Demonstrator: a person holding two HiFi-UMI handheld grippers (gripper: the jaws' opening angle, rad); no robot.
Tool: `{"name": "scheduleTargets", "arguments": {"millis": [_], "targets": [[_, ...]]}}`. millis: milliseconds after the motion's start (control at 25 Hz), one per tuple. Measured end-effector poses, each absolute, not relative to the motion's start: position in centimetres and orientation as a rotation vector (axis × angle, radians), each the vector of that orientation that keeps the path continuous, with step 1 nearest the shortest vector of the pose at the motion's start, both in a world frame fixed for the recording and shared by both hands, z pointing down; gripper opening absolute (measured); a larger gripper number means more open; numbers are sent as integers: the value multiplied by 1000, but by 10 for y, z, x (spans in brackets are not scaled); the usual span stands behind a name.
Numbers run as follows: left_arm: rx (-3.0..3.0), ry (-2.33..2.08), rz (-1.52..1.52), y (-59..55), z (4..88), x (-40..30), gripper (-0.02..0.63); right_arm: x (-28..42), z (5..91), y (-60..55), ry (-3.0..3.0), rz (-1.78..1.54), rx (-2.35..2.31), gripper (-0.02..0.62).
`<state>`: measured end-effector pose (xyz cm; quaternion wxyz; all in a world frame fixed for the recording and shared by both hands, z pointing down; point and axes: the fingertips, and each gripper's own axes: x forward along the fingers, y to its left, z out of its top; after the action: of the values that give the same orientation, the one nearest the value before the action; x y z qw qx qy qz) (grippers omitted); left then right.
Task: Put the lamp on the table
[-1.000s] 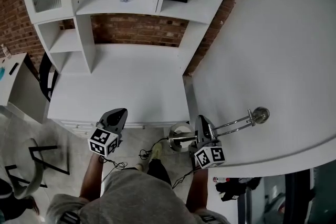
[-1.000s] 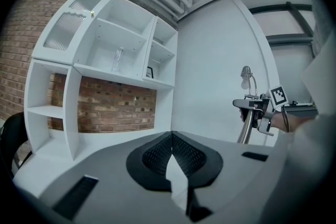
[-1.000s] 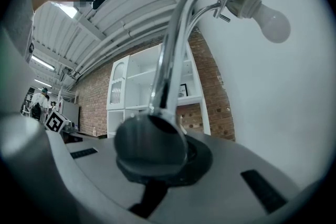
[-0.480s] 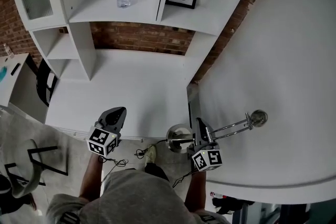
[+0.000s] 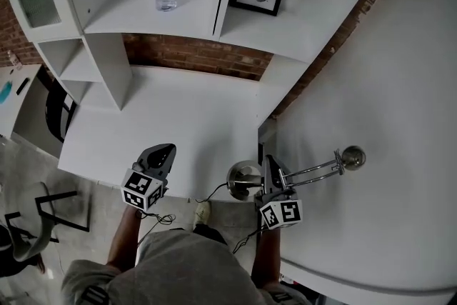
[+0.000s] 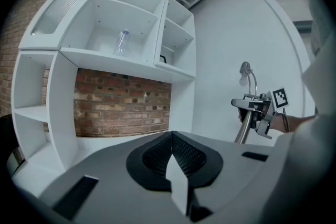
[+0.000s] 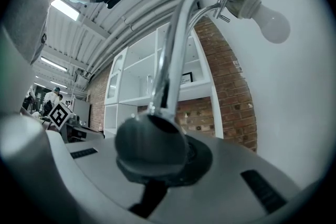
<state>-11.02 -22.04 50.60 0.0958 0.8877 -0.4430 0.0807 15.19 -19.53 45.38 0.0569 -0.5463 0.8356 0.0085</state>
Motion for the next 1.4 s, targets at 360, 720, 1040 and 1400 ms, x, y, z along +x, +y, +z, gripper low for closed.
{"name": "scheduleTargets", "arguments": {"millis": [360,720,1040,1400], "targets": [[2599,-1324,282,-264,518,-89,5,167,472,-253,2576,-27,-1625,20],[2549,-1344,328,-296,533,-71,5,175,507,-302,2647,-64,-1583,20],[2521,-1379,351,-325,544,-59,5,170,542,-341,2705,-121,-1509,20],[2474,-1423,390,-341,559,-62,5,166,572,-369,2755,-130,-1489,20]]}}
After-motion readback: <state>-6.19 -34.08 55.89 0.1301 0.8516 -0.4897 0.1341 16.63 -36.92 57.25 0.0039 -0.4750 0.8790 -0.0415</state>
